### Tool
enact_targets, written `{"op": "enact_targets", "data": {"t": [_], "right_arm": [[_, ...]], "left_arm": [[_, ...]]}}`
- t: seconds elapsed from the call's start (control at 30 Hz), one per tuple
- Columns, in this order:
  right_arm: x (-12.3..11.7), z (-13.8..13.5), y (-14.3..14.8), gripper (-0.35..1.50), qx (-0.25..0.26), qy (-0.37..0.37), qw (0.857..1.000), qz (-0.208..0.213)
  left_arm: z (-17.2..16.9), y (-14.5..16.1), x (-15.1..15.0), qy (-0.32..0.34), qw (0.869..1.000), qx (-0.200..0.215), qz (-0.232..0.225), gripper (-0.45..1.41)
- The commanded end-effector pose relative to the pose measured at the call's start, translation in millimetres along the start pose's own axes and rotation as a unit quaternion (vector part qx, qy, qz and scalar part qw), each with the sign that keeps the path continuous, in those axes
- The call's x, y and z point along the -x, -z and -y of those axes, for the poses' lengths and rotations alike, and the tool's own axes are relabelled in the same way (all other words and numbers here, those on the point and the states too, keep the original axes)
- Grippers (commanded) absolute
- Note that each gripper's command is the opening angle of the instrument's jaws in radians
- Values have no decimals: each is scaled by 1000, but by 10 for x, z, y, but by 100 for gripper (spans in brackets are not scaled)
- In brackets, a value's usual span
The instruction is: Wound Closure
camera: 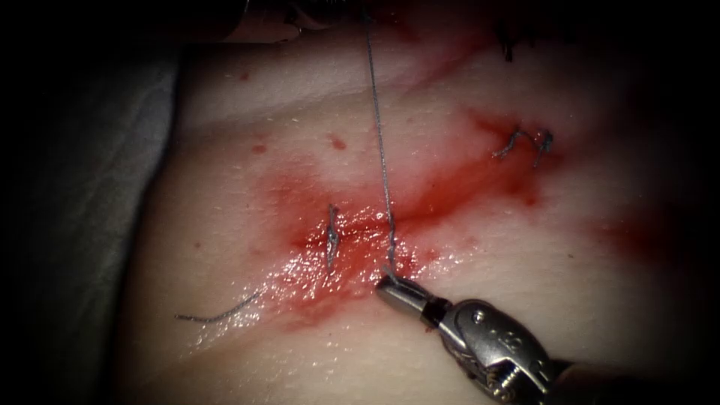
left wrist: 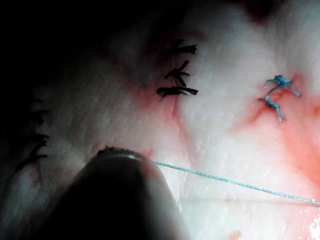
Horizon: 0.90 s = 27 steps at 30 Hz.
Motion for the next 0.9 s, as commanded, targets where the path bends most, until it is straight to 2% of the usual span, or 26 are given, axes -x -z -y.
{"op": "enact_targets", "data": {"t": [0.03, 0.13, 0.3, 0.63, 0.73, 0.8, 0.9], "right_arm": [[23, 11, 0, -35, -5, 6, 1000, 12], [50, 17, 4, -35, -9, 24, 999, 43], [69, 19, 9, -35, -15, 37, 997, 68], [68, 22, 11, -35, -56, 78, 992, 83], [64, 20, 8, -35, -55, 89, 992, 75], [56, 18, 7, -35, -57, 96, 992, 63], [48, 16, 7, 5, -59, 92, 992, 56]], "left_arm": [[1, -9, -1, 0, 1000, -3, -2, -45], [8, -18, 3, 0, 1000, -10, -3, -45], [11, -24, 5, 0, 1000, -12, -2, -45], [12, -27, 2, 2, 1000, -18, -3, -45], [0, -16, 1, 0, 1000, -12, -11, -45], [-13, 0, 1, -8, 1000, 15, -11, -45], [-29, 23, 1, -20, 999, 37, -4, -45]]}}
